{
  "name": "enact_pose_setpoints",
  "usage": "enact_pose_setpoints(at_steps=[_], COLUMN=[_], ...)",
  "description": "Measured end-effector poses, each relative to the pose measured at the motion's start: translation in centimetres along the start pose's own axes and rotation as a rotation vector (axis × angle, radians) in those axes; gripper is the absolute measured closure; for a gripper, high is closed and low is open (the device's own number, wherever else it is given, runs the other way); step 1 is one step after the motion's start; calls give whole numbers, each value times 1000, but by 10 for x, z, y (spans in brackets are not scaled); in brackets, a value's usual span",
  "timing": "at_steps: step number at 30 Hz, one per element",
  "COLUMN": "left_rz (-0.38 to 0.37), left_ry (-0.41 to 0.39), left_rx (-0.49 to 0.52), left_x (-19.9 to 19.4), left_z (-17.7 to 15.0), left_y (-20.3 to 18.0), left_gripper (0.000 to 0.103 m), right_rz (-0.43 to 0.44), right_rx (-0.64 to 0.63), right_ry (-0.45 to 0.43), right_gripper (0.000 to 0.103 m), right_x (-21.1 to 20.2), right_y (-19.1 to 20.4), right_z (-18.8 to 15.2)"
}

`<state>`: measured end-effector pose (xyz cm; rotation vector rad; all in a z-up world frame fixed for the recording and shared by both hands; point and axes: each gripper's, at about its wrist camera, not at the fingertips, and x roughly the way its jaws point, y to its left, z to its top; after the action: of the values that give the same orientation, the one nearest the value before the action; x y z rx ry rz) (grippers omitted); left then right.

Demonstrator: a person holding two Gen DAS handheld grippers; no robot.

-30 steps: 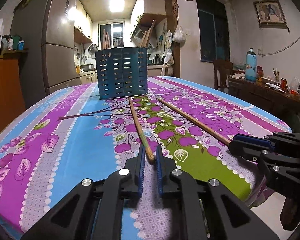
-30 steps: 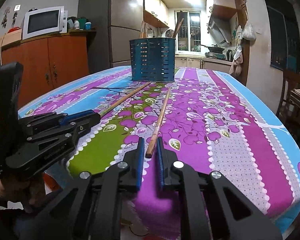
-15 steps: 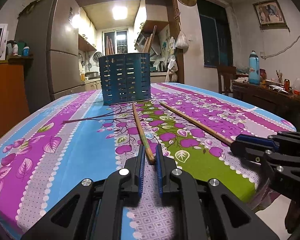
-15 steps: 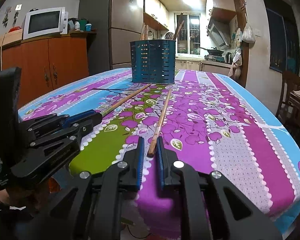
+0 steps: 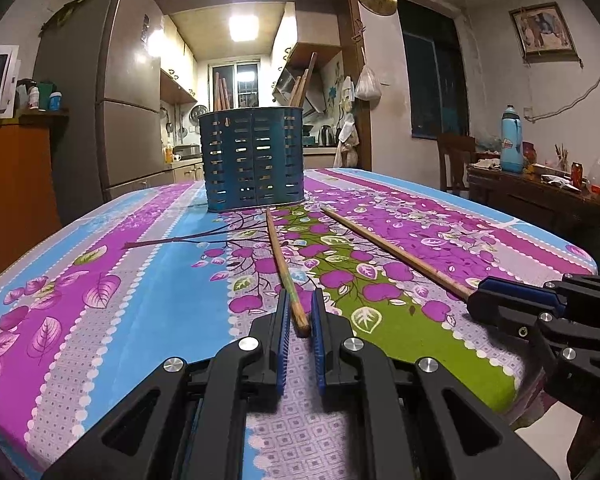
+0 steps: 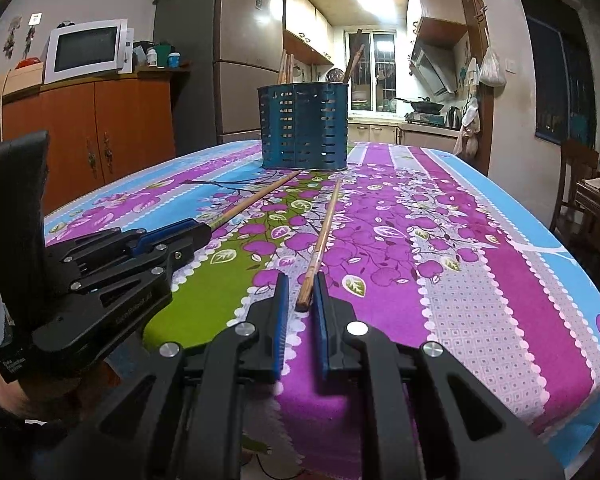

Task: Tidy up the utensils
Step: 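Close the left tool on a chopstick while the right tool grasps the other, then lift both chopsticks and carry them upright over the holder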

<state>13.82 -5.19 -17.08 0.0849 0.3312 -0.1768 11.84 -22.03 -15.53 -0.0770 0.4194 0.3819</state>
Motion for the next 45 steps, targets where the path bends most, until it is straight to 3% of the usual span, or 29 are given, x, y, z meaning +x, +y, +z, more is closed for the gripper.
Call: enact_pose_setpoints(at_steps=[7,13,20,28,45], left_rz=[-7,-15,-16,0,50], left_ry=[4,-54,-172,-241,-166], left_rx=[-1,-4,8,23,32], left_x=[-10,-38,-81,-92,-65], left_z=[2,22,66,122,176], left_y=[1,7,12,20,25], left_gripper=[96,96,96,96,96], right_rz=[2,-4,-10,20,54], right_rx=[9,-17,-92,-116,-53], right_ry=[-10,-63,-185,-241,-185], right_gripper=[97,97,98,98,98], right_x=[-3,-26,-68,-69,-42], right_y=[2,4,13,10,0], right_z=[1,18,70,128,186])
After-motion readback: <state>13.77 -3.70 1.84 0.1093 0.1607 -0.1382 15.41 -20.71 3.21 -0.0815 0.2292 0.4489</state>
